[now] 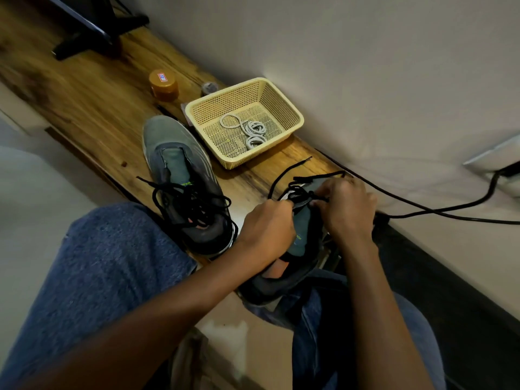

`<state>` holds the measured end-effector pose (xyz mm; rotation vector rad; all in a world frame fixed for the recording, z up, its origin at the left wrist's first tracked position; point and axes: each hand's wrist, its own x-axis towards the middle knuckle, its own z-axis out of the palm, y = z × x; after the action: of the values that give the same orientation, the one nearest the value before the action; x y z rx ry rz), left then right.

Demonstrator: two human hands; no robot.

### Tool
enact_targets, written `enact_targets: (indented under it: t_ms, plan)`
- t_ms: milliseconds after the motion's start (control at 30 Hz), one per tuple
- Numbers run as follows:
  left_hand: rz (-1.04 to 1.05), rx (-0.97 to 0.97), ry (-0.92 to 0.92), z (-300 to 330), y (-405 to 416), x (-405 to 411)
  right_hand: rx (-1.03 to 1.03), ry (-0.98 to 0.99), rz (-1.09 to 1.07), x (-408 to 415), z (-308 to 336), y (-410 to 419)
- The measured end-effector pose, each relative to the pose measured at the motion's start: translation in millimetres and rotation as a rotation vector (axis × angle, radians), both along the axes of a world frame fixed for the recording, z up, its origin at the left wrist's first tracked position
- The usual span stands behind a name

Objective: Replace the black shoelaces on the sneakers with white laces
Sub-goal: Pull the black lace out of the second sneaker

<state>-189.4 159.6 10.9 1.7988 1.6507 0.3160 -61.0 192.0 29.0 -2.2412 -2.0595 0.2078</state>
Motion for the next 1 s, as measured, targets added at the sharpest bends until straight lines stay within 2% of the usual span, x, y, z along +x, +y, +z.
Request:
enact_targets:
  t_ms: [267, 433, 500, 533, 700, 867, 933, 1000]
  plan:
    - [-0.007, -0.002, 0.035, 1.9, 1.8, -0.1, 0.238, 0.062, -0.054, -1.8, 0.6, 0.3]
    - [-0.015, 0.019, 0.058, 2.3, 1.8, -1.1, 0.754, 0.183, -0.141, -2.0, 12.6, 2.4]
    - [-0.014, 0.026, 0.061, 1.8, 2.5, -1.6, 0.858, 0.183, -0.146, -2.1, 14.4, 2.1]
    - [-0.014, 0.029, 0.058, 1.0, 2.7, -1.5, 0.817, 0.184, -0.151, -1.2, 13.7, 2.6]
    - [-0.014, 0.048, 0.075, -0.2, 1.8, -0.5, 0.326, 0.212, -0.208, 8.8, 9.1, 3.4]
    - [-0.020, 0.050, 0.075, 0.5, 1.3, 0.2, -0.098, 0.104, 0.045, 7.5, 2.1, -1.2]
    - [-0.022, 0.055, 0.073, -0.1, 1.6, -0.1, -0.166, 0.059, 0.069, 5.8, -1.8, -1.0]
    - [-0.029, 0.049, 0.069, -0.9, 1.9, -0.1, -0.122, 0.050, 0.053, 2.9, -5.7, 0.7]
